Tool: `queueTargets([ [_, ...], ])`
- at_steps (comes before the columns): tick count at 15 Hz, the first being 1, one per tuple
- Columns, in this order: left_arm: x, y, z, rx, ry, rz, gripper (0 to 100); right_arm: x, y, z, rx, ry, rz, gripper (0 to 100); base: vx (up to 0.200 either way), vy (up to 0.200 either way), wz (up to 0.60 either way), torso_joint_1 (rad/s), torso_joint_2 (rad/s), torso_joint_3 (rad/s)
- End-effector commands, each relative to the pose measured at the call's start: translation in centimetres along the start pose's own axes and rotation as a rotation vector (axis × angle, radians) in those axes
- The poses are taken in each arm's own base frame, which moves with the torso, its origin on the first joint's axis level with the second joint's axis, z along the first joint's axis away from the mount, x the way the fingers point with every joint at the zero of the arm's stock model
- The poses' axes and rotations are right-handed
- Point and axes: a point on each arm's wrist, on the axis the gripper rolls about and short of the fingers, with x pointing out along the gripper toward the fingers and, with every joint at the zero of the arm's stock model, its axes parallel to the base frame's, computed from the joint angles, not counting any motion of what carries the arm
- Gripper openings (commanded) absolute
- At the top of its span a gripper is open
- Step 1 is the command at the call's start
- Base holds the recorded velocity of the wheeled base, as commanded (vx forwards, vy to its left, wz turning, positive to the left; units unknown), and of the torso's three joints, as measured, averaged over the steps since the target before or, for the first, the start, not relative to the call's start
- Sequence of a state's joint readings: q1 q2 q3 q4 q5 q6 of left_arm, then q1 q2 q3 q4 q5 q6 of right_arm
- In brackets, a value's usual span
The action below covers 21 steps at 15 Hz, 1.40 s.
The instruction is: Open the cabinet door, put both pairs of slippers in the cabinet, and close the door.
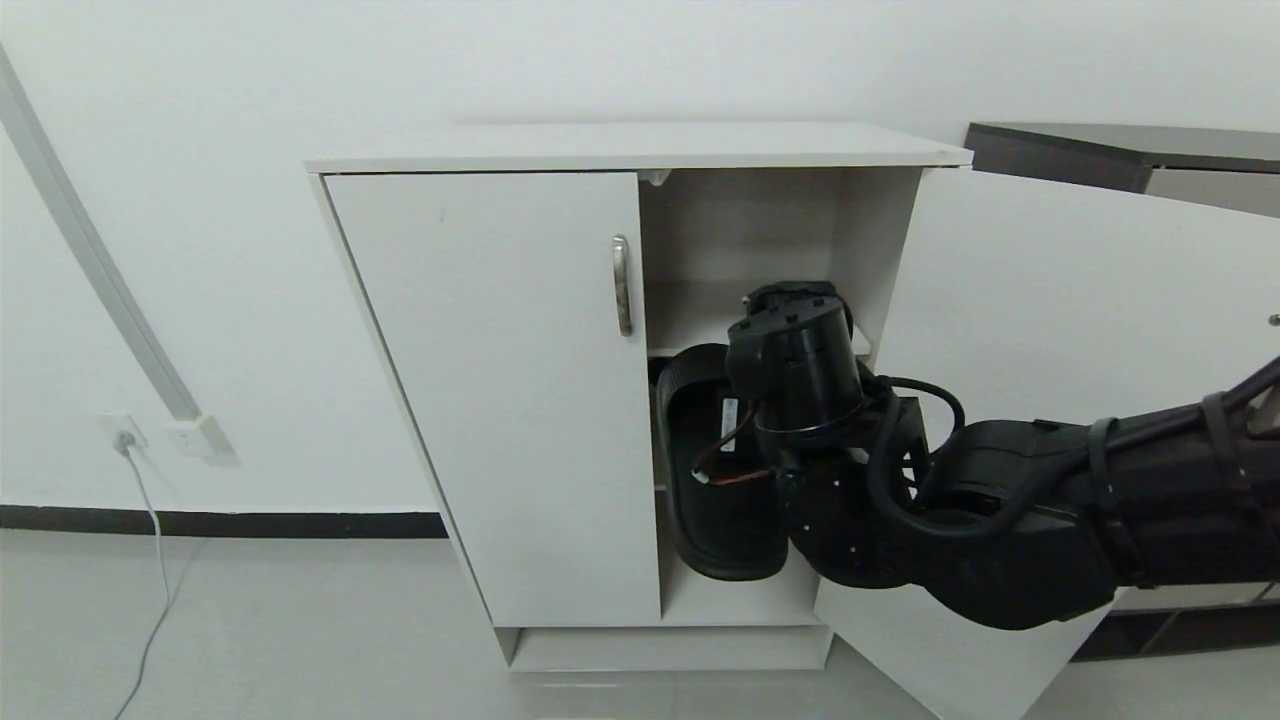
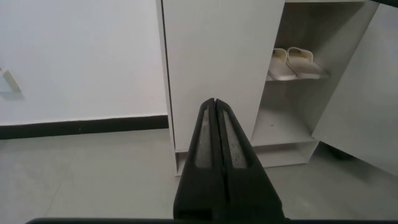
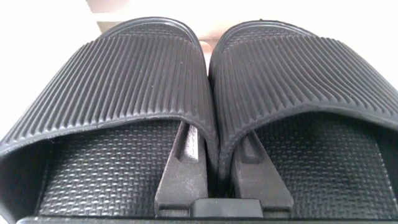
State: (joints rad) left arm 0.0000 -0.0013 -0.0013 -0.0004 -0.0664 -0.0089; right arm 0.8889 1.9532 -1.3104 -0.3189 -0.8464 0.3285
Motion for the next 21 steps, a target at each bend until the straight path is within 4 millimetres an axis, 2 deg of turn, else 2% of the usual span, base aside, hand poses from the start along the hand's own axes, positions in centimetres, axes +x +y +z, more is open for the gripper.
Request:
queueTargets([
  [1,0.0,0.0,0.0,0.000,0.000,0.002,0,0.0,0.0,-0.1,-0.003,0.002,0.000,0,0.000,0.000,0.00,0.000,0.00,0.000],
  [6,0.0,0.0,0.0,0.000,0.000,0.000,0,1.1,1.4,-0.2,-0.001,-0.008,0.005,0,0.000,0.000,0.00,0.000,0.00,0.000],
  [8,0.0,0.0,0.0,0.000,0.000,0.002,0,2.2,1.9,0.0,-0.015,-0.019,0.004,0,0.000,0.000,0.00,0.000,0.00,0.000],
  [17,0.0,0.0,0.0,0.000,0.000,0.002,0,2.2,2.0,0.1,-0.024,-0.013,0.015,0,0.000,0.000,0.00,0.000,0.00,0.000],
  [21,0.0,0.0,0.0,0.000,0.000,0.002,0,2.3,2.0,0.0,-0.025,-0.012,0.014,0,0.200,0.000,0.00,-0.001,0.00,0.005],
])
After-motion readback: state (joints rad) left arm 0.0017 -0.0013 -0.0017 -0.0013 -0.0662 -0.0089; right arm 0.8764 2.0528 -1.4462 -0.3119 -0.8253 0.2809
